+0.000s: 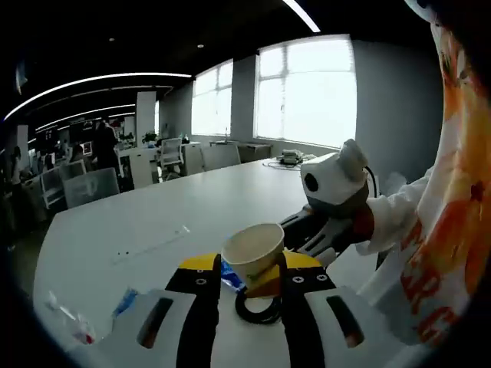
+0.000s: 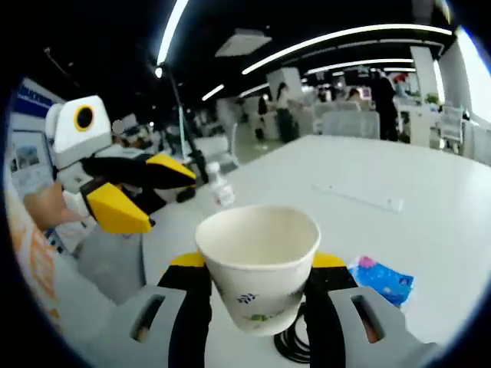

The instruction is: Arrange the tabletop items into an orderly group along one side of the table until the central work area is clear of visible clutter.

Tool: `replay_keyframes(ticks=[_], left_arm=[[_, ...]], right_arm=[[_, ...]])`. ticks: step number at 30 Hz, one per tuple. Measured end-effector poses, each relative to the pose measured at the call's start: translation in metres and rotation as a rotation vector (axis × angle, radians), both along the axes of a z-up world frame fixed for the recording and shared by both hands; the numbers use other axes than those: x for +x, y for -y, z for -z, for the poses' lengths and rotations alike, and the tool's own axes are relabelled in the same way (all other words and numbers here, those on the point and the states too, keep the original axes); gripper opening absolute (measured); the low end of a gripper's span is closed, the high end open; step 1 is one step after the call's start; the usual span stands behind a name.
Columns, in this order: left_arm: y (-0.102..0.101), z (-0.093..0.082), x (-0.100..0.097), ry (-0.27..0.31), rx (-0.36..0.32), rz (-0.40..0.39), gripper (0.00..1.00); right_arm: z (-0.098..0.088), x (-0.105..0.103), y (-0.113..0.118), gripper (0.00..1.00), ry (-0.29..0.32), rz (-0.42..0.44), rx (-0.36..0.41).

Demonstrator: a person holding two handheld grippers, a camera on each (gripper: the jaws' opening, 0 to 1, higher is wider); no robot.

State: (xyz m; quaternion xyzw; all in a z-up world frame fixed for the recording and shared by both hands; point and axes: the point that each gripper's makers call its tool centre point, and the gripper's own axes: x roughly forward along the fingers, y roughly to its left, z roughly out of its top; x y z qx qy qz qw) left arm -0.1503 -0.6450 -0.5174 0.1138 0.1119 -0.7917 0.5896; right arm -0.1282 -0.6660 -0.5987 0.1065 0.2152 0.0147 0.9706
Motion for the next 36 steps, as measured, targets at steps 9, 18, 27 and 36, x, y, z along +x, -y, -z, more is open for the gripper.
replay_keyframes(ticks=[9,18,27,36], left_arm=[[0.007,0.01,-0.015,-0.046,0.073,0.081,0.17],[0.001,0.03,-0.012,-0.011,0.158,0.085,0.06],[-0.004,0.037,0.0,0.045,0.184,0.072,0.0],[-0.01,0.045,0.01,0.132,0.199,0.083,0.0]], right_arm=[[-0.002,0.001,-0.004,0.46,-0.012,-0.059,-0.124],[-0.003,0.013,-0.014,0.47,-0.025,-0.145,-0.231],[0.004,0.019,-0.025,0.46,-0.051,-0.21,-0.264],[0.007,0.017,-0.026,0.48,-0.047,-0.214,-0.245]])
